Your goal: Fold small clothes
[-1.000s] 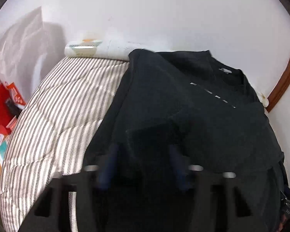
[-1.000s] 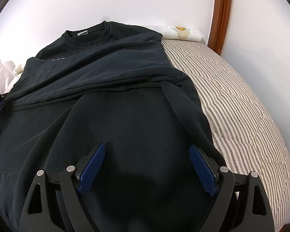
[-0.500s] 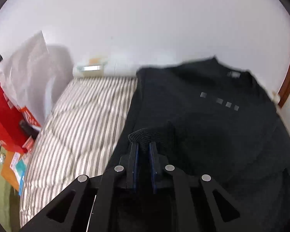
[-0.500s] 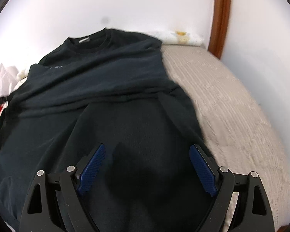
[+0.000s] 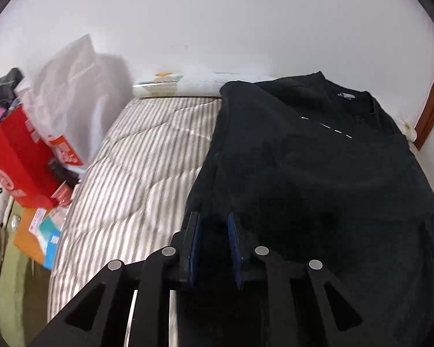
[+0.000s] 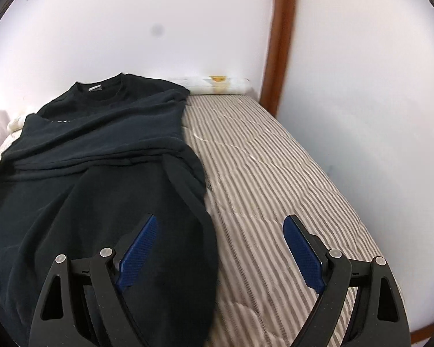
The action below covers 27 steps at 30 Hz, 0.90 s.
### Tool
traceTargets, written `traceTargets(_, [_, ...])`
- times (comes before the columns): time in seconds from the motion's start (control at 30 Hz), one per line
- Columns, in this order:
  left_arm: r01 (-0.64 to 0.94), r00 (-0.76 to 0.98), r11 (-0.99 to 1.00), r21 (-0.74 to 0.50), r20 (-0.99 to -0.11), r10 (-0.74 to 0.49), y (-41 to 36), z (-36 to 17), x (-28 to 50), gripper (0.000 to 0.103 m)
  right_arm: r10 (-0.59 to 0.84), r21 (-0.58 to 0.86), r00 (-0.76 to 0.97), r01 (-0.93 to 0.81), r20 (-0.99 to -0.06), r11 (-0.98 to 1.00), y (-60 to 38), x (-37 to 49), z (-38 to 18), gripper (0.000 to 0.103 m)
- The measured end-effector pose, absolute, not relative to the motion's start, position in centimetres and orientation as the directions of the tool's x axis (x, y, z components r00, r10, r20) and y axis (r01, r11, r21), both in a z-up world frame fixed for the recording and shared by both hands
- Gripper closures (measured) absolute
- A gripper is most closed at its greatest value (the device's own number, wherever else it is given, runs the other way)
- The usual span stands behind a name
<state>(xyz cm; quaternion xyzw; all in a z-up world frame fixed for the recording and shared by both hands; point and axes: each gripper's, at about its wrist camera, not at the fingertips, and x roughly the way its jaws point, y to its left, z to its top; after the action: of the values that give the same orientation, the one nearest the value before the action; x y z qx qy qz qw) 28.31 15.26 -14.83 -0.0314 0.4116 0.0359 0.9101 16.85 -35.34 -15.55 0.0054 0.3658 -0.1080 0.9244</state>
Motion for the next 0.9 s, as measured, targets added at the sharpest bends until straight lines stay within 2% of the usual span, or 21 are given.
traceTargets(0.03, [-0.082, 0.654, 0.995, -0.050, -0.757, 0.016, 15.5, -14.9, 27.1, 0.082, -0.163, -0.033, 0.698, 0.196, -0.698, 0.980, -35.9, 16.4, -15.9, 0.016])
traceTargets(0.13, [-0.073, 0.629, 0.995, -0.074, -0.777, -0.011, 16.0, -15.4, 24.3, 0.067, -0.092, 0.036, 0.652, 0.180, -0.752, 0.983, -37.2, 16.1, -17.3, 0.038])
traceTargets(0.17, [-0.075, 0.632, 0.994, -0.077, -0.775, -0.013, 16.1, -15.5, 23.3, 0.065, -0.064, 0.059, 0.640, 0.169, -0.765, 0.984, -37.6, 15.7, -17.8, 0.041])
traceTargets(0.23, [-0.066, 0.637, 0.993, -0.094, -0.770, -0.030, 16.4, -15.8, 20.8, 0.049, -0.004, 0.117, 0.634, 0.150, -0.774, 0.982, -38.1, 14.8, -18.6, 0.042])
traceTargets(0.27, [-0.067, 0.638, 0.993, -0.101, -0.769, -0.035, 16.5, -15.9, 20.0, 0.046, 0.021, 0.144, 0.631, 0.144, -0.775, 0.979, -38.1, 14.3, -18.9, 0.044])
traceTargets(0.4, [-0.073, 0.633, 0.992, -0.101, -0.774, -0.032, 16.6, -16.6, 16.4, 0.044, 0.095, 0.207, 0.633, 0.106, -0.769, 0.972, -37.6, 13.1, -19.5, 0.046])
traceTargets(0.63, [-0.067, 0.639, 0.988, -0.138, -0.766, -0.064, 15.9, -18.2, 11.3, 0.044, 0.070, 0.145, 0.648, 0.063, -0.758, 0.987, -35.1, 12.2, -19.9, 0.047])
traceTargets(0.77, [-0.044, 0.646, 0.992, -0.116, -0.761, -0.060, 14.6, -18.2, 9.3, 0.044, 0.038, 0.093, 0.648, 0.050, -0.761, 0.994, -34.4, 11.8, -20.4, 0.049])
traceTargets(0.9, [-0.011, 0.633, 0.998, -0.067, -0.773, -0.045, 13.2, -18.4, 8.2, 0.044, 0.071, 0.106, 0.649, 0.015, -0.757, 0.994, -34.0, 11.0, -20.5, 0.049])
